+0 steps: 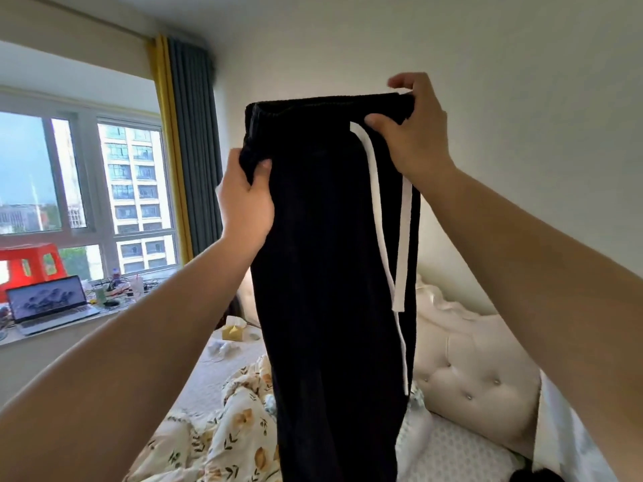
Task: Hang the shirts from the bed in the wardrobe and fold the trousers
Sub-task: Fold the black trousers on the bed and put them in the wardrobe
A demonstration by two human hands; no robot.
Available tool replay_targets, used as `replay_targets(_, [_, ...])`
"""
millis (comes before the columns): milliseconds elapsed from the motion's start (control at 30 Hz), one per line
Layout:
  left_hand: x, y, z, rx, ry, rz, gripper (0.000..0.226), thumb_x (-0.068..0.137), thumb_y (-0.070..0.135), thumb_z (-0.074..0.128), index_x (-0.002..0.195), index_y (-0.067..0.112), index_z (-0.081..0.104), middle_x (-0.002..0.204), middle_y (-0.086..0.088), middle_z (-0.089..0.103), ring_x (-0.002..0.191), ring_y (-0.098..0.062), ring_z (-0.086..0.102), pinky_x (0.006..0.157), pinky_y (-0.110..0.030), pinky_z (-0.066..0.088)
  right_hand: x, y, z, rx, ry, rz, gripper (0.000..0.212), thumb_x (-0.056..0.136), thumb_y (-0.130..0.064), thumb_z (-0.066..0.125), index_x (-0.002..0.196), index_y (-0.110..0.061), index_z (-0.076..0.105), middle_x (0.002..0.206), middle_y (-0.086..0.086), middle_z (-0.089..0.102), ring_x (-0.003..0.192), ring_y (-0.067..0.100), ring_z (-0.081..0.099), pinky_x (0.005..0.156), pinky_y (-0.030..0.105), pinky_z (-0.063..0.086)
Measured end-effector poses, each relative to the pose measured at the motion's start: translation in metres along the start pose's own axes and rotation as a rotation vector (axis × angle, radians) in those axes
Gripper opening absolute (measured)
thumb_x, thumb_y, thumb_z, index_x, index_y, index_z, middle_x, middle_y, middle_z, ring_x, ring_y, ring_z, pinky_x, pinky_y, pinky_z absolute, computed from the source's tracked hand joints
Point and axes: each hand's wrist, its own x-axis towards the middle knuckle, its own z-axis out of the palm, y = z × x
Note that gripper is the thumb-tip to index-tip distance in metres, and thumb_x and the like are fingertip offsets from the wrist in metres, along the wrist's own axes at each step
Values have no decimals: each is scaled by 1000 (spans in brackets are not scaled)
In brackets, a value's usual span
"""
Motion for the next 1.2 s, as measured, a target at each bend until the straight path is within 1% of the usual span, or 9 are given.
replay_targets(200, [-25, -39, -6, 71, -56, -128, 3, 96, 26, 50, 95, 24, 50, 75, 14, 53, 64, 3, 52, 52, -1, 35, -27, 25, 17, -12, -127, 112, 40, 79, -25, 70, 115, -23, 52, 96, -19, 54, 80, -11, 51, 66, -4, 34])
replay_targets(300, [-49, -71, -7, 69, -140, -232, 8, 96, 27, 52, 100, 22, 56, 78, 13, 58, 64, 11, 55, 52, -4, 38, -54, 55, 22, -25, -202, 200, 41, 77, -27, 72, 115, -25, 54, 94, -20, 54, 81, -10, 52, 65, -5, 34])
replay_targets(500, [-116, -151, -7, 5, -458, -624, 24, 87, 29, 66, 109, 18, 63, 100, 2, 69, 95, -17, 65, 84, -33, 52, -134, 144, 28, -5, -482, 534, 47, 71, -25, 80, 113, -21, 59, 102, -11, 60, 92, 5, 59, 79, 13, 43])
replay_targets(600, [-167, -195, -12, 65, -704, -756, 22, 84, 20, 71, 105, 20, 66, 103, -1, 69, 100, -20, 64, 92, -34, 49, -195, 199, 27, 10, -767, 757, 32, 70, -23, 81, 98, -16, 69, 96, -1, 71, 92, 16, 67, 77, 21, 51])
replay_targets(767, [-260, -272, -19, 286, -1097, -1025, 25, 85, 22, 70, 110, 19, 66, 108, 0, 68, 103, -18, 61, 94, -30, 46, -288, 282, 39, -139, -1300, 972, 46, 75, -32, 77, 110, -4, 64, 108, 16, 67, 102, 33, 63, 93, 38, 49])
replay_targets(933, [-293, -332, -5, 289, -1401, -1423, 30, 85, 22, 70, 114, 15, 66, 110, 0, 69, 103, -15, 64, 95, -33, 50, -319, 352, 78, -246, -1715, 1021, 37, 78, -38, 73, 90, -6, 60, 91, 8, 62, 85, 25, 60, 71, 31, 41])
replay_targets(1033, [-275, -371, 19, 312, -1168, -1458, 33, 86, 20, 69, 117, 10, 64, 106, -2, 70, 97, -16, 66, 91, -31, 51, -296, 397, 121, -259, -1666, 968, 34, 79, -37, 73, 89, -7, 60, 90, 8, 58, 83, 23, 57, 70, 28, 39])
replay_targets(1133, [-235, -421, 51, 232, -460, -1330, 65, 87, 29, 67, 143, 12, 38, 128, -4, 59, 107, -19, 60, 95, -33, 46, -260, 439, 182, -205, -1100, 879, 34, 81, -33, 71, 106, -12, 60, 110, 8, 60, 101, 22, 59, 81, 22, 44])
replay_targets(1200, [-218, -447, 68, 207, -216, -1238, 87, 88, 39, 65, 152, 24, 8, 150, -2, 36, 130, -20, 43, 106, -37, 36, -251, 460, 215, -171, -860, 821, 71, 81, -37, 70, 139, -12, 38, 143, 9, 39, 132, 23, 37, 107, 29, 30])
